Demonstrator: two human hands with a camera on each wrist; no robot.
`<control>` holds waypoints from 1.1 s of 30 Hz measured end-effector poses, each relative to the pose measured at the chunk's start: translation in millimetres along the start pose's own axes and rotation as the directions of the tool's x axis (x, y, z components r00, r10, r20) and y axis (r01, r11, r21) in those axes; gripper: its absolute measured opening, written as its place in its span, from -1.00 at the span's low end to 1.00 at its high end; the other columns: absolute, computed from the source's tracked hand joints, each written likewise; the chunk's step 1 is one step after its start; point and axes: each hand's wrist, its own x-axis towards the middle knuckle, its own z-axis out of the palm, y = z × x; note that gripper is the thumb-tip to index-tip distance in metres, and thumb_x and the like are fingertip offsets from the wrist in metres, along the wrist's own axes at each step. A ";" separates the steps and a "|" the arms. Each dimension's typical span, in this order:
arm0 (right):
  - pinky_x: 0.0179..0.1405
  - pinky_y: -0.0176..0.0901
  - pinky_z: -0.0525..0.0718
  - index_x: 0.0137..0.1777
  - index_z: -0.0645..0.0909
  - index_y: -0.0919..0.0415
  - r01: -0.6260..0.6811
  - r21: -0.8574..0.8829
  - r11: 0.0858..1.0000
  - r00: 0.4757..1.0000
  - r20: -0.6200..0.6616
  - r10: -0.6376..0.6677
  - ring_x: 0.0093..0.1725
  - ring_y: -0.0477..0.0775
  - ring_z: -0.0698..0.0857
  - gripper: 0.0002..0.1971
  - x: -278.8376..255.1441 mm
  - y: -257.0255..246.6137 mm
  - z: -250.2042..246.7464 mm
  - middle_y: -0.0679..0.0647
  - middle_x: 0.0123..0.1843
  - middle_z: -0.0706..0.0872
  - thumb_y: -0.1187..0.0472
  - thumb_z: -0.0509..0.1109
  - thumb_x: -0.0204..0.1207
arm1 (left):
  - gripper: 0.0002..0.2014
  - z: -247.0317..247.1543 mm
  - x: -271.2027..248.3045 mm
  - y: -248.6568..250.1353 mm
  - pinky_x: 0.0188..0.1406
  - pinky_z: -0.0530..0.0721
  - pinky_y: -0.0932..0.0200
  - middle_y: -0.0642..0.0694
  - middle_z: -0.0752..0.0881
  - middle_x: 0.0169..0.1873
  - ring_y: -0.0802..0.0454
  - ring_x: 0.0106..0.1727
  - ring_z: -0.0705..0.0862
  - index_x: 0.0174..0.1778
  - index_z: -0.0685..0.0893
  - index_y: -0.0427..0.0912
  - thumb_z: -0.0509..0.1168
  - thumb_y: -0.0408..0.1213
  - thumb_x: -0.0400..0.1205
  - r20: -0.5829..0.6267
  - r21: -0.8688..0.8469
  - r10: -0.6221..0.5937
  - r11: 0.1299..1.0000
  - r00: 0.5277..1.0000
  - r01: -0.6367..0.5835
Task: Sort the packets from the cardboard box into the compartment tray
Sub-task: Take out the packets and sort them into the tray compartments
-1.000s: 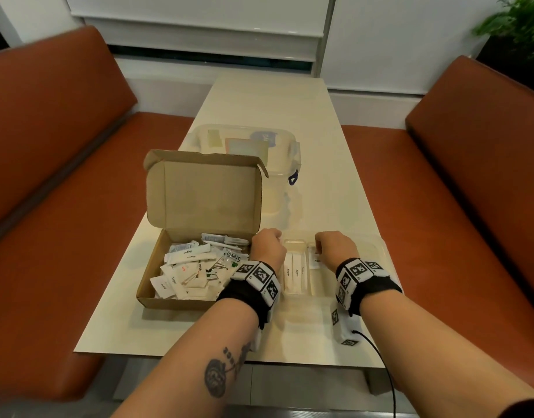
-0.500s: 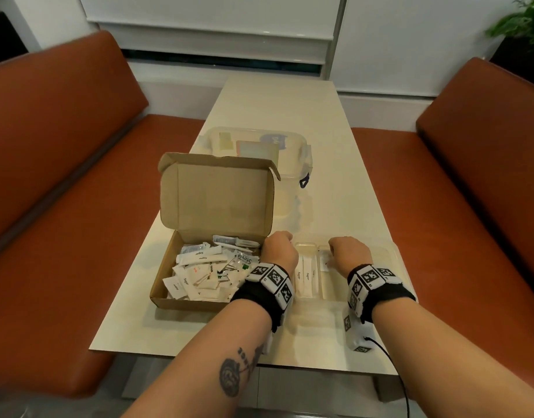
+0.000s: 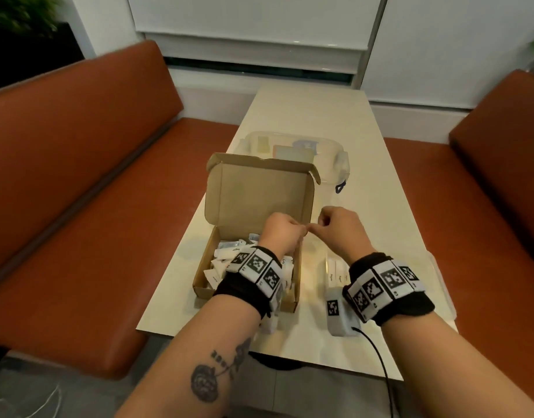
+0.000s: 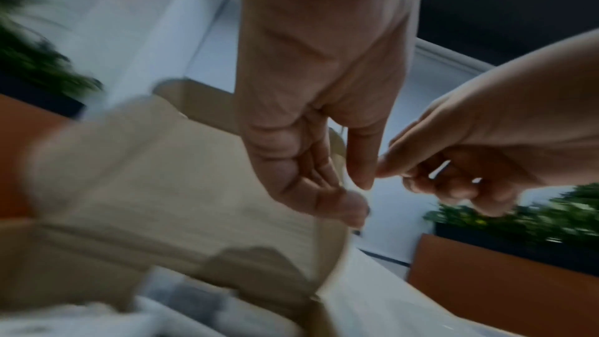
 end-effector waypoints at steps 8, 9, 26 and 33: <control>-0.22 -0.26 0.56 -0.09 0.63 0.18 0.088 -0.016 0.996 0.933 0.352 -0.076 -0.20 -0.02 0.63 -0.91 -13.1 -51.1 81.8 0.08 -0.10 0.71 0.20 0.48 0.48 | -0.74 -97.8 6.5 -74.4 0.20 0.60 -0.05 -0.17 0.67 0.22 -0.20 0.27 0.59 0.21 0.66 -0.14 0.31 -0.30 0.60 -0.490 0.160 -0.114 0.963 0.864 0.218; -0.24 -0.27 0.59 -0.02 0.64 0.21 0.080 -0.033 0.996 0.920 0.387 -0.061 -0.22 -0.03 0.65 -0.87 -14.4 -50.8 89.3 0.10 -0.08 0.71 0.22 0.47 0.48 | -0.68 -102.0 7.0 -82.5 0.21 0.59 -0.07 -0.18 0.64 0.26 -0.22 0.29 0.57 0.29 0.62 -0.15 0.33 -0.26 0.60 -0.509 0.179 -0.126 0.952 0.852 0.248; -0.12 -0.21 0.52 0.18 0.62 0.18 0.329 -0.388 0.861 0.693 0.719 0.060 0.05 0.10 0.63 -0.72 -18.4 -46.0 98.3 0.12 0.17 0.70 0.29 0.44 0.46 | -0.80 -90.7 28.7 -113.3 0.17 0.55 0.02 -0.30 0.67 0.19 -0.22 0.20 0.61 0.14 0.70 -0.36 0.26 -0.42 0.65 -0.561 -0.063 -0.150 0.988 0.814 0.138; 0.05 -0.19 0.64 0.37 0.52 -0.09 0.387 -0.361 0.849 0.601 0.797 0.066 0.09 0.02 0.63 -0.51 -16.3 -43.0 84.9 -0.04 0.20 0.66 0.33 0.30 0.46 | -0.82 -89.2 29.5 -115.8 0.18 0.55 0.01 -0.31 0.69 0.15 -0.24 0.20 0.61 0.09 0.72 -0.37 0.28 -0.43 0.63 -0.574 -0.078 -0.140 0.990 0.807 0.117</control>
